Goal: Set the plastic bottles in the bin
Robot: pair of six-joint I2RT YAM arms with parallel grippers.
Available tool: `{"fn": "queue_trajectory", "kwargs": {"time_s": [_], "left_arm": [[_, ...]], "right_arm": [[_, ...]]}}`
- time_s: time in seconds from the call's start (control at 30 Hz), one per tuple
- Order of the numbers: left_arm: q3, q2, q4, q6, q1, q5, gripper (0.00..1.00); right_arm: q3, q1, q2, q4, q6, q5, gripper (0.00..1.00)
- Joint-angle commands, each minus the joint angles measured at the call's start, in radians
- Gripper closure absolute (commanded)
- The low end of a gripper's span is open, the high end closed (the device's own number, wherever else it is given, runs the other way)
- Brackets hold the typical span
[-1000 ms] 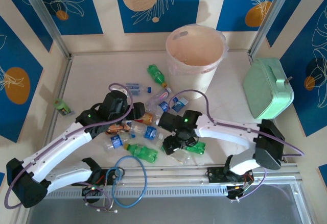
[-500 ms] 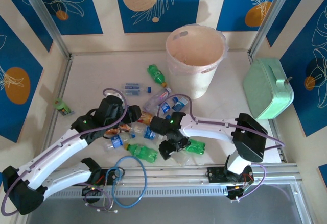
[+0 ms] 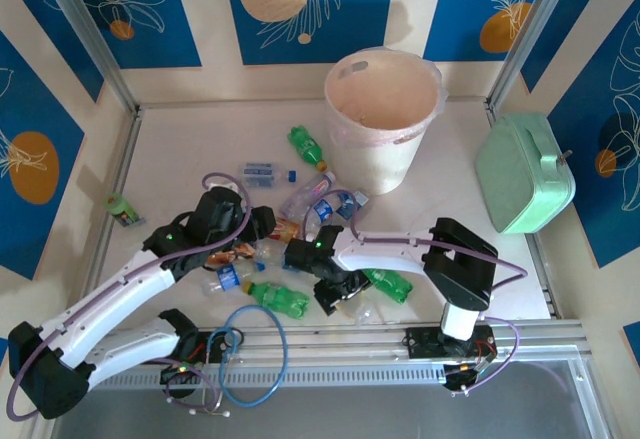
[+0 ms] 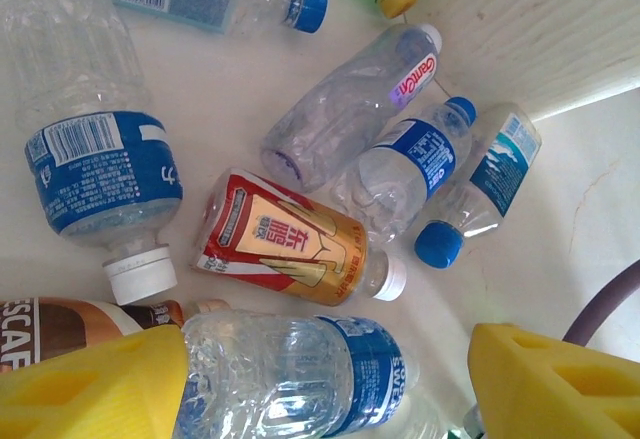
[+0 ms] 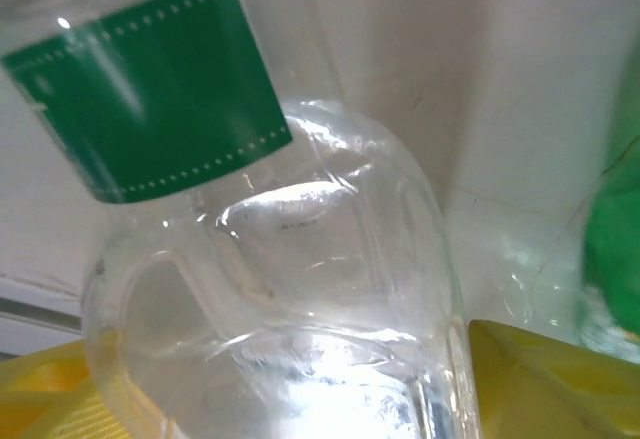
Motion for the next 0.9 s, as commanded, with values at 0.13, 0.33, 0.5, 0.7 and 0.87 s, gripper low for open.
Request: {"fn": "queue_trajectory", "kwargs": {"time_s": [0.13, 0.33, 0.5, 0.7, 0.87], "left_arm": [[-0.035, -0.025, 0.018, -0.025, 0.013, 0.007, 0.26], [-0.050, -0.013, 0.025, -0.026, 0.012, 0.013, 0.26], [-0.054, -0.014, 0.030, -0.026, 0.015, 0.011, 0.26], [-0.050, -0.016, 0.027, -0.019, 0.014, 0.003, 0.26], [-0.043, -0.011, 0.030, -0.014, 0.015, 0.005, 0.27]], "right_arm": [[0.023, -0.002, -0.021, -0.006, 0.016, 0.048, 0.34], [-0.002, -0.001, -0.072, 0.002, 0.052, 0.081, 0.39], [-0.018, 0.004, -0.131, 0.002, 0.081, 0.093, 0.42], [-0.017, 0.002, -0.245, -0.008, 0.108, 0.104, 0.42], [0.002, -0.019, -0.387, 0.011, 0.132, 0.096, 0.42]]}}
